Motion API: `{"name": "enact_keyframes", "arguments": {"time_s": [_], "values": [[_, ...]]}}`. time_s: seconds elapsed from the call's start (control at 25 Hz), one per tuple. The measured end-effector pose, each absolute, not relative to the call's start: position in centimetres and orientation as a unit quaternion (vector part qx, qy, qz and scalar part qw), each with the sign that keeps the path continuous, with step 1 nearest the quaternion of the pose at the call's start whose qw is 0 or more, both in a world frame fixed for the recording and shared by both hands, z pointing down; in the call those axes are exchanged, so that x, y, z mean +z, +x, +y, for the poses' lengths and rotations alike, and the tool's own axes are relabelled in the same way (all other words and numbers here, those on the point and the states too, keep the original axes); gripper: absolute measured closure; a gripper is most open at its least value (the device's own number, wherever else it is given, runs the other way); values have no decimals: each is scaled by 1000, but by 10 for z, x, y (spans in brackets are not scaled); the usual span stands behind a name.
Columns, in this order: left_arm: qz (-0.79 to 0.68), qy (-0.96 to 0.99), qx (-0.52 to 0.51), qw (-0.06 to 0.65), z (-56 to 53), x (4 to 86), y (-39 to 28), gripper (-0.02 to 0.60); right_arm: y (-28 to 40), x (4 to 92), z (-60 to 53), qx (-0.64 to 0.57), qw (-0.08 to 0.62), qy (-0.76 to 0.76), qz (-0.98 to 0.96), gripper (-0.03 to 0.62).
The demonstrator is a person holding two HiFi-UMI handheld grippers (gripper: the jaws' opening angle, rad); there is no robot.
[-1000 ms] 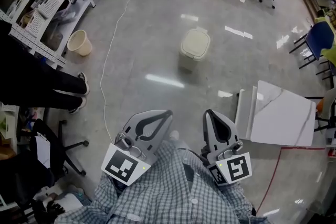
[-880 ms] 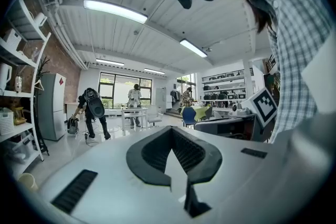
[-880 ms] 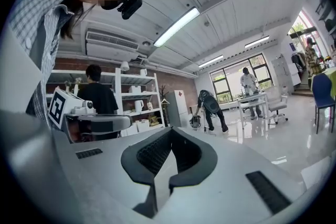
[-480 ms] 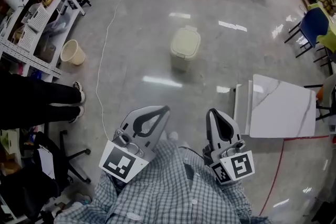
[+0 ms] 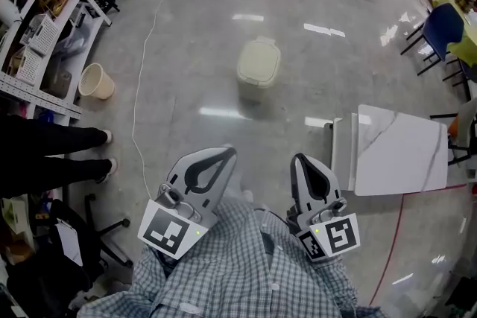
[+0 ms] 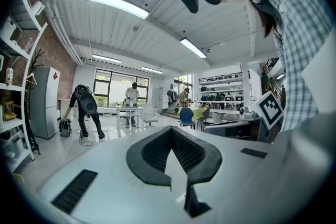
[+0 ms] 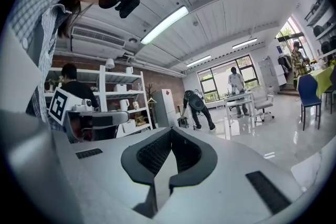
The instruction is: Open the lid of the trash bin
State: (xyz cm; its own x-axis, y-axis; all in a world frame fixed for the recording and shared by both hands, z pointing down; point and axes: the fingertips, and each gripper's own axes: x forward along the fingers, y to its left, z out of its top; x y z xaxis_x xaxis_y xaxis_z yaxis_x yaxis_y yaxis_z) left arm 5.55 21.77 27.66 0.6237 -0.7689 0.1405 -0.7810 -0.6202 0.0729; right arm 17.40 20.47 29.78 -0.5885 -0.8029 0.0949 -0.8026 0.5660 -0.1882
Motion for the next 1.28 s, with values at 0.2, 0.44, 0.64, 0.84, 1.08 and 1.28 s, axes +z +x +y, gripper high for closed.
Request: {"name": "enact_keyframes", "arguments": {"time_s": [0.2,0.44,0.64,0.84,1.08,1.28], "values": [[-426,900,56,72,186,284,44,577,170,301,177,-110,-7,-467,877,577],[-407,909,61,66,136,281,33,577,159,296,134,-113,-5,-483,868,577],[-392,915,63,66,104,280,25,577,152,296,107,-116,-8,-499,859,577],[-386,918,58,69,70,279,10,577,140,293,74,-114,-12,-508,854,577],[-378,922,50,70,32,277,-16,577,108,290,40,-111,-18,-499,860,577],[-375,922,43,80,4,281,-38,577,92,287,12,-100,-19,-517,850,577]]}}
